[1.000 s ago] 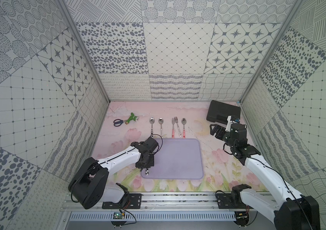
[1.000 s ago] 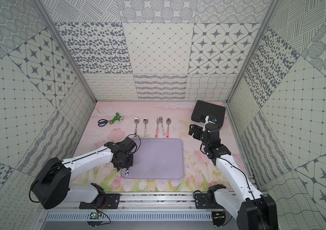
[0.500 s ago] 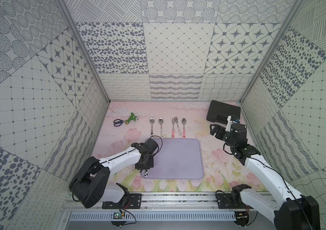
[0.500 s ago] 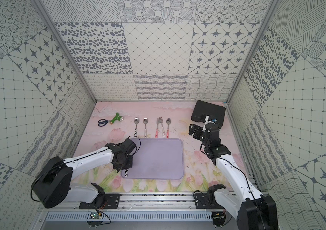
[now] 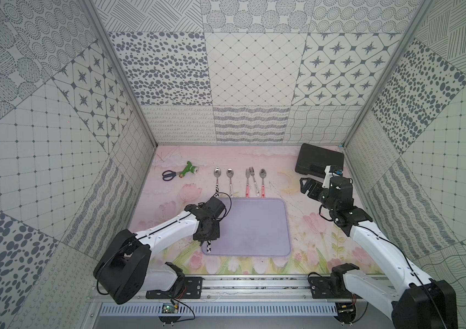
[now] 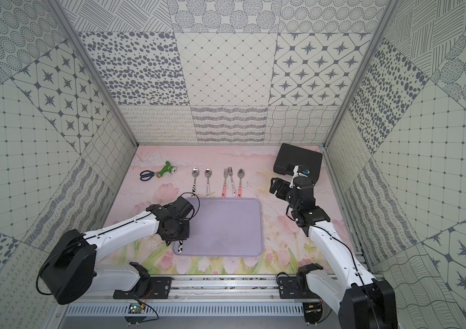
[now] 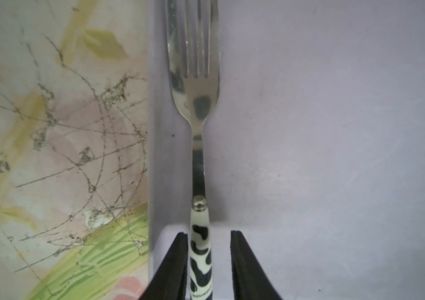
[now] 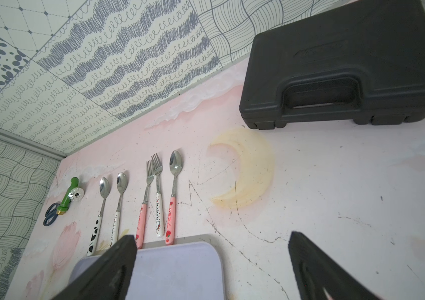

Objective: Set the spoon and fork side by side
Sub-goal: Place the fork on the tray.

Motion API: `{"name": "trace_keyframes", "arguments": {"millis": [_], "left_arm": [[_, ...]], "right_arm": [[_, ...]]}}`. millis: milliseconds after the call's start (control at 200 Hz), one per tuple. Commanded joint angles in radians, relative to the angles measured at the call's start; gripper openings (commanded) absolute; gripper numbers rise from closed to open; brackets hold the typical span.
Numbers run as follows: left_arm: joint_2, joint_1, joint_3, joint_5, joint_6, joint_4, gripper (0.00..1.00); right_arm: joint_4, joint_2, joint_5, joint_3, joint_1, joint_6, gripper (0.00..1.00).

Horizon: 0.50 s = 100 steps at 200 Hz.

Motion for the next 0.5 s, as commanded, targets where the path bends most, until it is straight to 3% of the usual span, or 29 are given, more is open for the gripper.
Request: {"name": "trace_keyframes", "arguments": {"millis": [0, 265, 495], "left_arm": [[-0.02, -0.008, 0.04, 0.019, 0.004, -0.016, 0.35], [0.032, -0.007, 0.182, -0.008, 0.02, -0.025, 0.43], [0.19, -0.003, 0.365, -0.041, 0.043, -0.02, 0.45]], "right_arm": [[0.032, -0.002, 0.009, -0.012, 0.005, 0.002, 0.97], [0.032, 0.003, 0.009, -0.012, 0.005, 0.002, 0.97], [0.032, 0.003, 0.01, -0.012, 0.005, 0.002, 0.97]]}}
